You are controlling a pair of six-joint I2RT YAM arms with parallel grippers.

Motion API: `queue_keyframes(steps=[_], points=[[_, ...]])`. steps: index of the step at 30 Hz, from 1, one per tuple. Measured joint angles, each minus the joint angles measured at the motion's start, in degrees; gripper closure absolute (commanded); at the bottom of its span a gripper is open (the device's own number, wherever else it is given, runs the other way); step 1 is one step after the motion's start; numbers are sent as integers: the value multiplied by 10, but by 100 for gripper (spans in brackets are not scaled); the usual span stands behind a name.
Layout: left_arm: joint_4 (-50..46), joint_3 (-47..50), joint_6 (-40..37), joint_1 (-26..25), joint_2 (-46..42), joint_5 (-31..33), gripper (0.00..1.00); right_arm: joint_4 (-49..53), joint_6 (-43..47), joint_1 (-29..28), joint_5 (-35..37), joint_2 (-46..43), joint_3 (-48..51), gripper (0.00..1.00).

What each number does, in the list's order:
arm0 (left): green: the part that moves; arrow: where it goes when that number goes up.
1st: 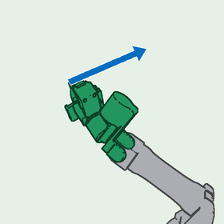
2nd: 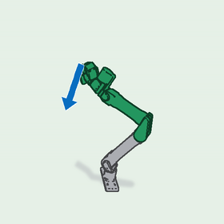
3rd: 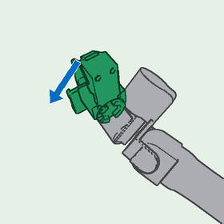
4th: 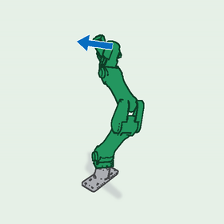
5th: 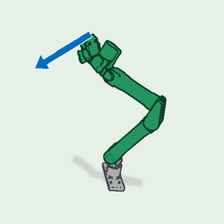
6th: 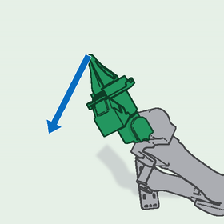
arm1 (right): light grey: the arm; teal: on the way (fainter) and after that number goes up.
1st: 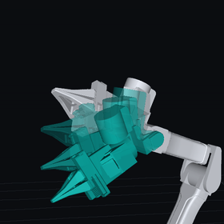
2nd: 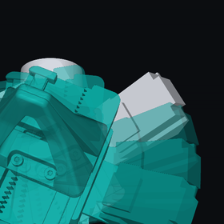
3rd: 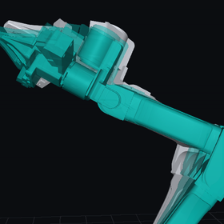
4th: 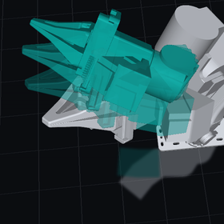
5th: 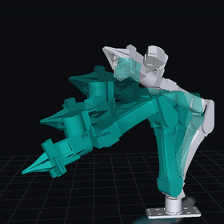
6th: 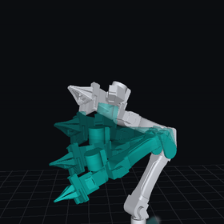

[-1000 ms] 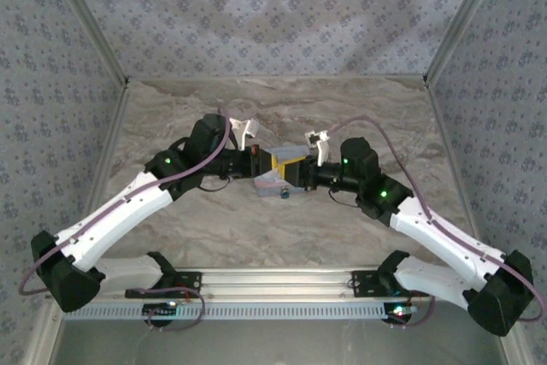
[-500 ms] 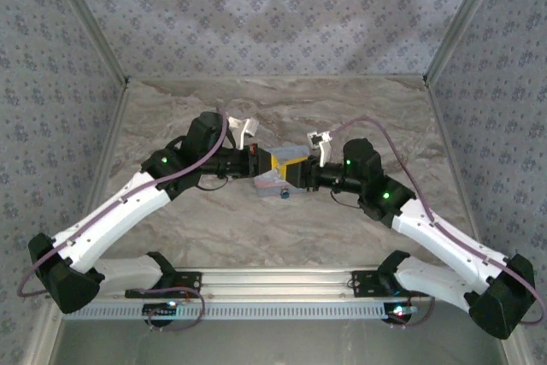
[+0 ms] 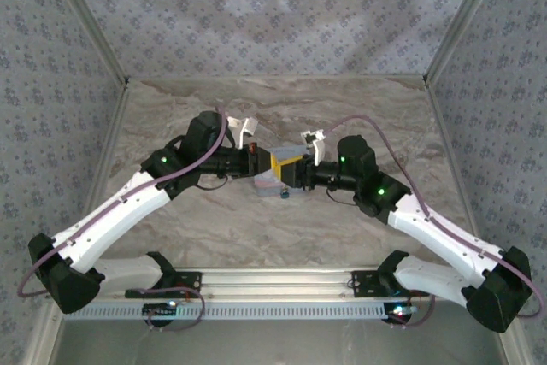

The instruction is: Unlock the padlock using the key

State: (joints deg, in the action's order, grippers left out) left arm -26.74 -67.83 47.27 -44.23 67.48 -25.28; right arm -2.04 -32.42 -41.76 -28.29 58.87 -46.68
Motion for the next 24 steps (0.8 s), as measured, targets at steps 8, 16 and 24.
queue_keyframes(steps=[8, 16, 24], points=[[5, 0, 5, 4, 0, 3, 100, 7, 17, -6, 4, 9, -15, 90], [5, 0, 4, 5, 0, 6, 100, 19, 25, -6, 12, 9, -19, 100], [16, 0, 5, 2, -2, 1, 46, 17, 25, -7, 21, 9, -20, 100]])
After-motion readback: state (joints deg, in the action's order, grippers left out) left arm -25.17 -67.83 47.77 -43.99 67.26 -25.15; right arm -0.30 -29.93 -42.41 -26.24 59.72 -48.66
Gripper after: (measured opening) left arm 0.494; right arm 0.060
